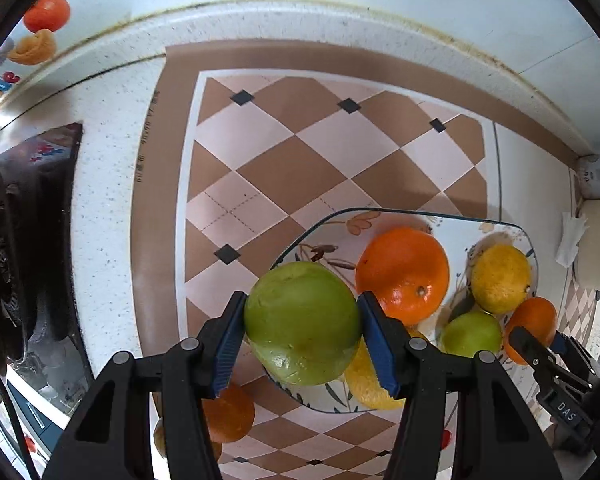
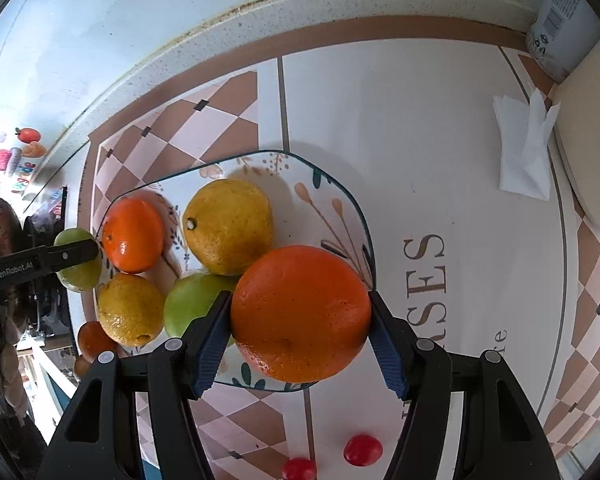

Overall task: Organize fruits
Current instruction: 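Carry both fruits onto the floral plate and open both tools, then lift both tools away from the plate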

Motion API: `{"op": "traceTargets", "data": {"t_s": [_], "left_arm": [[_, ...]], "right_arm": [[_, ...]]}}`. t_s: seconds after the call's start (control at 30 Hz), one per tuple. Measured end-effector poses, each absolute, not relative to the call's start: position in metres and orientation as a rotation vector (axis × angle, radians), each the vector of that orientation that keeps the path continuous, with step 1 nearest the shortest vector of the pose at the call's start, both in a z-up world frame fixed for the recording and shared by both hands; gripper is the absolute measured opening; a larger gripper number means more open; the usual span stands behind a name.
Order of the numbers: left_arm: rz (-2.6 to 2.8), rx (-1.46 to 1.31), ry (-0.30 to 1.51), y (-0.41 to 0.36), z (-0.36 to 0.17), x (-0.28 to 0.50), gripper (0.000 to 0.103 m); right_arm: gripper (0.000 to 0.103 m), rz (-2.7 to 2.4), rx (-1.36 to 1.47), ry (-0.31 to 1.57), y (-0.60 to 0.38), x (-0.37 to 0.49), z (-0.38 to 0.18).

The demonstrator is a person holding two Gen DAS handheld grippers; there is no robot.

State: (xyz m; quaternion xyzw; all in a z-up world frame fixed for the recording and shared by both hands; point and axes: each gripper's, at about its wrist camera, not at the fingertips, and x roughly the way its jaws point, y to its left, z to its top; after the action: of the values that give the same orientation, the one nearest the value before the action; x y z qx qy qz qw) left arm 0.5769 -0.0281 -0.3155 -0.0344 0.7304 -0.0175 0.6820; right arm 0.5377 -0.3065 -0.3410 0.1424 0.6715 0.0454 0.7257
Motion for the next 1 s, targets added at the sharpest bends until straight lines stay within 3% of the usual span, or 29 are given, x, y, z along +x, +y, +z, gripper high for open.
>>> {"op": "traceTargets", "data": {"t_s": [0.2, 0.27, 0.33, 0.4, 0.47, 0.57, 1.0], "left_arm": [[-0.043, -0.084, 1.672, -0.026, -0.325, 0.578, 0.055], [-0.048, -0.115, 1.667, -0.027, -0.326, 0.582, 0.057], [-0.035, -0.101, 1.647, -0.029, -0.322, 0.583, 0.065], [-0.027, -0.095, 1.631, -0.027, -0.318, 0.584, 0.082], [-0.014, -0.104, 1.624, -0.023, -0.315, 0.582, 0.087], [-0.008, -0.116, 1.616, -0.017, -0.31, 0.572, 0.087], [0.024, -0.029, 1.438, -0.03, -0.256, 0.491, 0.088]], "right_arm": [[0.069, 0.093, 0.332, 1.499, -0.299, 0.539, -0.345], [0.078, 0.09, 0.334, 1.5, -0.298, 0.539, -0.344], [0.086, 0.083, 0.329, 1.489, -0.296, 0.539, -0.34], [0.088, 0.084, 0.33, 1.481, -0.297, 0.54, -0.334], [0.089, 0.08, 0.327, 1.47, -0.296, 0.54, -0.328], [0.094, 0.072, 0.306, 1.458, -0.293, 0.534, -0.318], [0.094, 0.04, 0.151, 1.357, -0.266, 0.473, -0.279]]}}
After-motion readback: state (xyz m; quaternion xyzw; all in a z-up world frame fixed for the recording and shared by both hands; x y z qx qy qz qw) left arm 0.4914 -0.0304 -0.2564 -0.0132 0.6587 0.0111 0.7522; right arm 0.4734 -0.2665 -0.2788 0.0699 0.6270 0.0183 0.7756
